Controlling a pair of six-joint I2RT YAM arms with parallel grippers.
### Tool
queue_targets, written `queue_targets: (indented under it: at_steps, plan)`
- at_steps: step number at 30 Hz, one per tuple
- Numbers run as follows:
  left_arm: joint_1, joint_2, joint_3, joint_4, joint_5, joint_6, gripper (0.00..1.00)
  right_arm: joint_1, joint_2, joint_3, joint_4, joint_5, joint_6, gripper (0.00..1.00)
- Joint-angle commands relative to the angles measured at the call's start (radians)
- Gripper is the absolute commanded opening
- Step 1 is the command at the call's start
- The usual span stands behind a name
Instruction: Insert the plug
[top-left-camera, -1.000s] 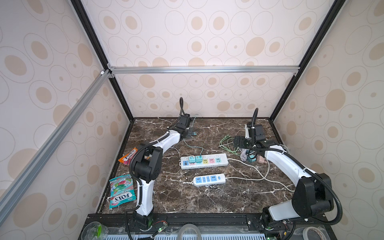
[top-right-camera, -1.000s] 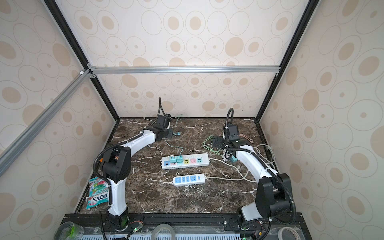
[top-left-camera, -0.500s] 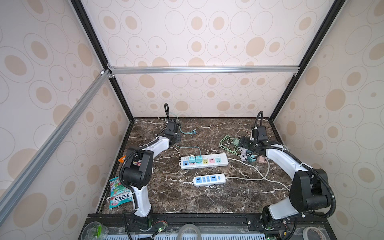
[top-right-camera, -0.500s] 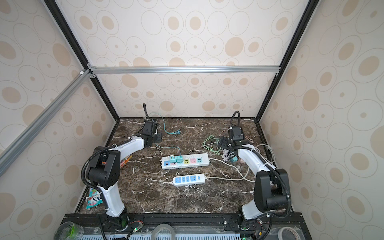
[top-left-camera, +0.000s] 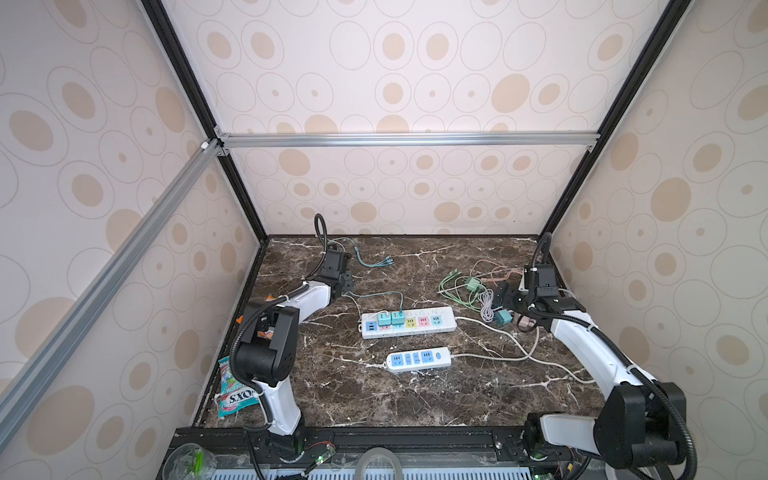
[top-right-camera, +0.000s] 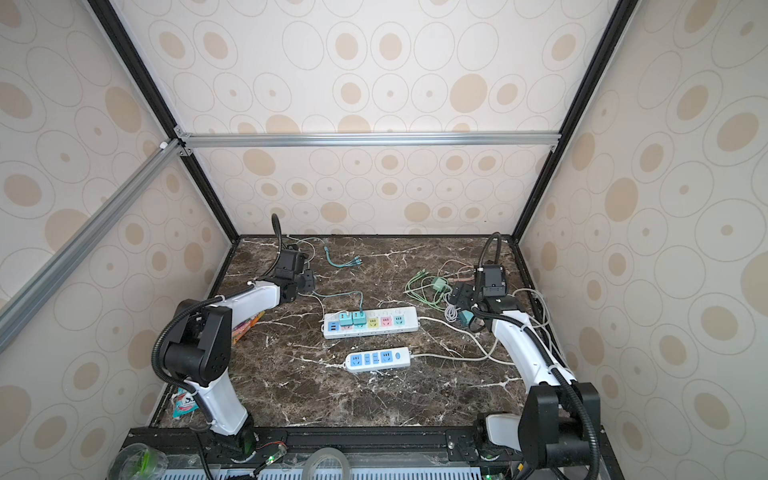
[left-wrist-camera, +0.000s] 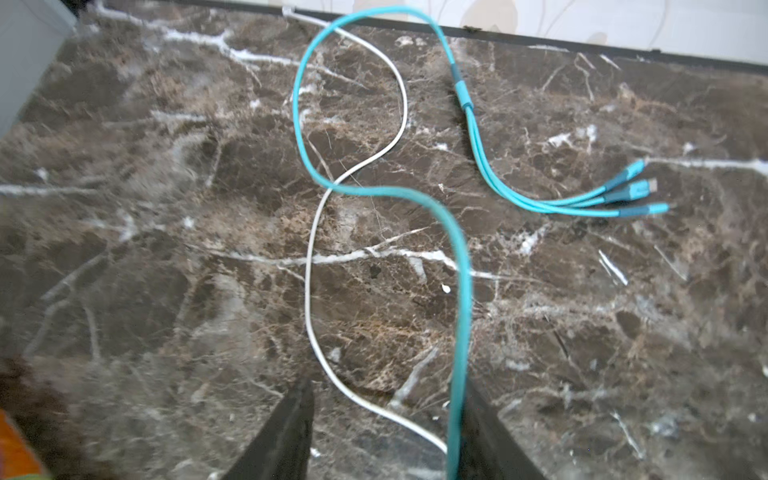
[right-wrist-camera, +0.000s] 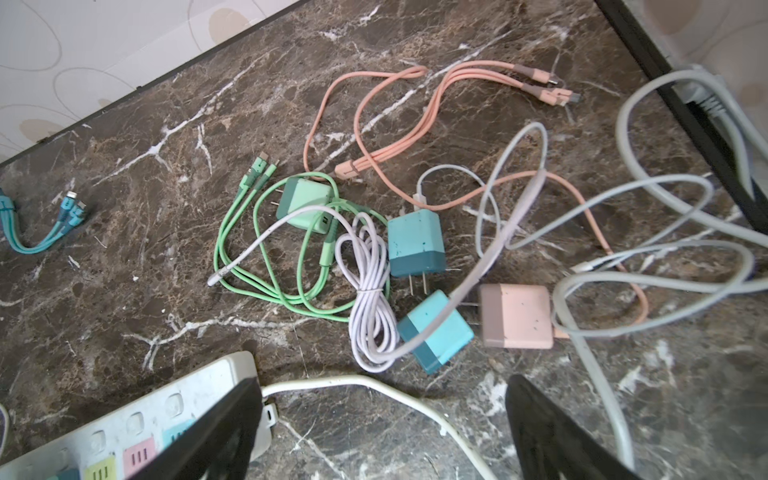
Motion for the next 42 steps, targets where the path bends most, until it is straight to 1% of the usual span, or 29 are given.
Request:
queue_targets:
  at_steps: [1, 3, 5, 6, 9, 10, 15, 17, 20, 23, 24, 27, 29, 31, 36, 38, 42]
  plan:
    - [0.004, -0.079, -0.016, 0.063, -0.026, -0.015, 0.67, -0.029, -0.02, -0.039, -0.026, 0.022, 0.024, 0.93]
    - [0.003, -0.115, -0.033, 0.083, -0.029, -0.019, 0.75, -0.059, -0.014, -0.056, 0.0, -0.017, 0.054, 0.92]
    - [0.005, -0.159, -0.059, 0.111, -0.024, -0.018, 0.82, -0.093, 0.005, -0.069, 0.031, -0.083, 0.096, 0.9]
    - [0.005, -0.179, -0.07, 0.123, -0.019, -0.017, 0.85, -0.108, 0.018, -0.073, 0.046, -0.112, 0.114, 0.9]
    - [0.005, -0.25, -0.115, 0.167, 0.002, -0.012, 0.97, -0.136, 0.063, -0.077, 0.095, -0.179, 0.142, 0.84]
    - [0.004, -0.273, -0.132, 0.182, 0.019, -0.004, 0.98, -0.14, 0.085, -0.072, 0.113, -0.201, 0.142, 0.8]
    - [0.002, -0.354, -0.18, 0.229, 0.112, 0.017, 0.98, -0.14, 0.2, -0.02, 0.163, -0.284, 0.134, 0.57]
    - [-0.011, -0.38, -0.192, 0.236, 0.149, 0.029, 0.98, -0.141, 0.242, -0.005, 0.187, -0.312, 0.123, 0.44]
    - [-0.077, -0.398, -0.183, 0.219, 0.165, 0.076, 0.99, -0.14, 0.268, 0.025, 0.188, -0.377, 0.107, 0.19]
    - [-0.181, -0.386, -0.151, 0.19, 0.134, 0.151, 0.98, -0.138, 0.242, 0.044, 0.188, -0.459, 0.119, 0.01]
    - [-0.216, -0.378, -0.139, 0.184, 0.123, 0.177, 0.98, -0.136, 0.223, 0.047, 0.188, -0.477, 0.124, 0.0]
    - [-0.319, -0.335, -0.1, 0.181, 0.098, 0.248, 0.98, -0.127, 0.15, 0.06, 0.191, -0.52, 0.135, 0.0]
    - [-0.372, -0.3, -0.074, 0.196, 0.114, 0.287, 0.98, -0.122, 0.095, 0.082, 0.175, -0.527, 0.143, 0.0]
    - [-0.408, -0.262, -0.052, 0.214, 0.147, 0.311, 0.98, -0.118, 0.057, 0.102, 0.163, -0.535, 0.148, 0.0]
    - [-0.474, -0.167, 0.026, 0.219, 0.216, 0.34, 0.98, -0.108, -0.003, 0.145, 0.155, -0.585, 0.173, 0.0]
    - [-0.493, -0.131, 0.056, 0.214, 0.256, 0.344, 0.99, -0.096, -0.017, 0.154, 0.156, -0.588, 0.177, 0.0]
    - [-0.516, -0.08, 0.088, 0.216, 0.3, 0.332, 0.98, -0.07, -0.011, 0.154, 0.151, -0.588, 0.172, 0.01]
